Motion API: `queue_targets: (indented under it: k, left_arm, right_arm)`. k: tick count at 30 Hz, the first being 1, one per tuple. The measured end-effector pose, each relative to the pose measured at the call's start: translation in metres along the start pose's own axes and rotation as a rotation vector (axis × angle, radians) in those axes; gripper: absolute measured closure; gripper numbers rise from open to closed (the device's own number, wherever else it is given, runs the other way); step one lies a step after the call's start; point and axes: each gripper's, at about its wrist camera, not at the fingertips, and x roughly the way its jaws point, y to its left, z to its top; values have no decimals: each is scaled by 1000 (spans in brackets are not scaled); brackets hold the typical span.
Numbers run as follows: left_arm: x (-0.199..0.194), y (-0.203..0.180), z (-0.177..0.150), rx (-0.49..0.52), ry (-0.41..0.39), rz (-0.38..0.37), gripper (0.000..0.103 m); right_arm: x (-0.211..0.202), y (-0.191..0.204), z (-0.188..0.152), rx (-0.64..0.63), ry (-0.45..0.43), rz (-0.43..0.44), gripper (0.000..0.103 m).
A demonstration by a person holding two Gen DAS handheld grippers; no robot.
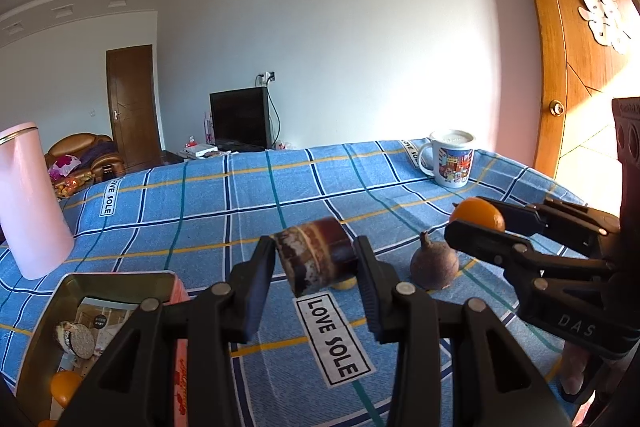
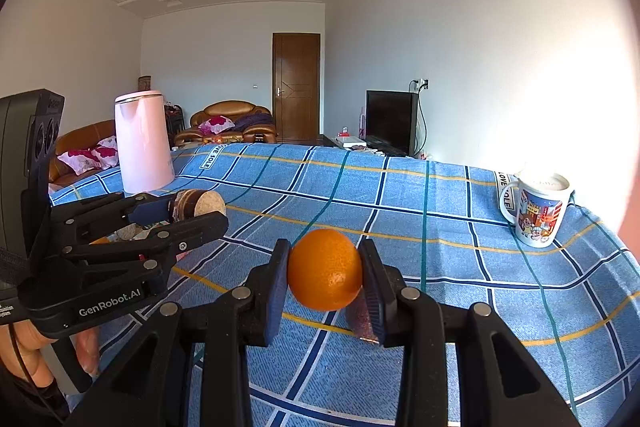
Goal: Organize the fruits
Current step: 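Carry the cut fruit and orange over the tin box and open both tools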
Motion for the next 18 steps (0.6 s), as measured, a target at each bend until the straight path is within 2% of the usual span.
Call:
queue_targets:
  k: [6,18]
  left_arm:
    - [-7,-1,-1,5,-31,14,61]
    - [-16,9,-4,-13,-34,19,61]
  right_arm:
    - [-3,1,0,-7,-15,-11,67]
    - [5,15,2,-49,12,-14,67]
